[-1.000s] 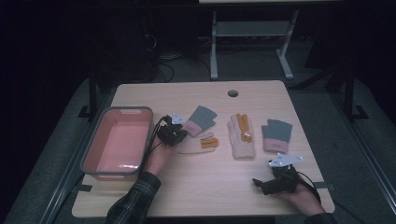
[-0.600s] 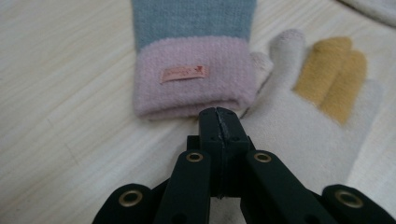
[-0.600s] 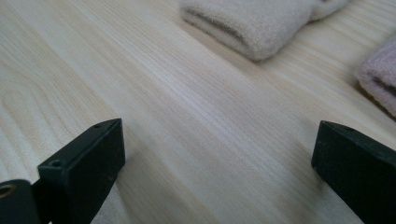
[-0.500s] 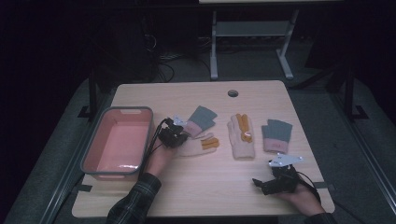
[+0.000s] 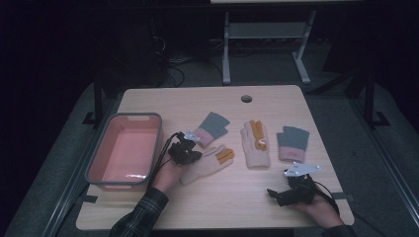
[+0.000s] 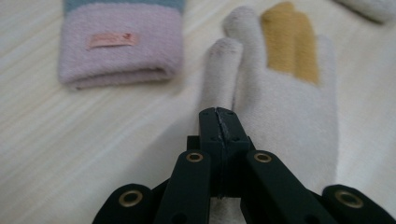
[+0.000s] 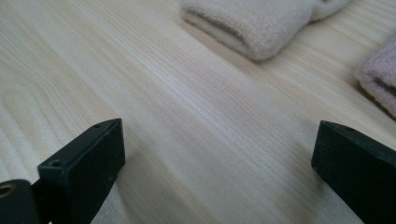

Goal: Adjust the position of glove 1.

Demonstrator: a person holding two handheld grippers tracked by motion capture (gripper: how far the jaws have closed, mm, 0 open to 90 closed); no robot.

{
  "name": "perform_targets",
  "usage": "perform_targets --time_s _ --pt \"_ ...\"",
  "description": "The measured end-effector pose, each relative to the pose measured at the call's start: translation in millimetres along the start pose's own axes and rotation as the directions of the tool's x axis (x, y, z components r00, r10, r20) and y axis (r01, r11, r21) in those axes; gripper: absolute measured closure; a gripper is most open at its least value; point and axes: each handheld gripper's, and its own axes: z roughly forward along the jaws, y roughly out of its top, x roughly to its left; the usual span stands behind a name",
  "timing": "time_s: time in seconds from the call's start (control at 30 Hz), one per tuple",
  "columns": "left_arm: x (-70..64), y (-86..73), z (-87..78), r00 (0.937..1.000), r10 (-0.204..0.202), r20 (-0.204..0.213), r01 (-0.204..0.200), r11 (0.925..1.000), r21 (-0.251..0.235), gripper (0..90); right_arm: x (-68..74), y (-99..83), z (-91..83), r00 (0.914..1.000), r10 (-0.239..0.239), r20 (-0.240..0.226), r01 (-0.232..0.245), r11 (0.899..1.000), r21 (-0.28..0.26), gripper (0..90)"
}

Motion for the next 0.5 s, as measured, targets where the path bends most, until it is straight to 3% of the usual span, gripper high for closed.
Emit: perform_targets --time_s 0.17,0.37,0.5 --pt "-6.9 -10.7 -13.3 0.9997 -0.004 0.026 0.004 1.0 -0.006 89.4 0.0 0.0 0.0 1.0 0.0 0.0 0.0 1.0 0.0 2.5" --pt "-21.7 -20.7 -26.6 0.9999 0.007 0.009 -0.007 1.0 -0.007 89.4 0.0 0.0 0.0 1.0 0.0 0.0 0.0 1.0 0.0 2.5" --pt "-30.1 -32.3 -31.2 1.0 0.006 0.003 -0.006 0.9997 0.024 89.4 0.0 0.0 0.0 1.0 -0.001 0.0 0.001 1.0 0.0 2.5"
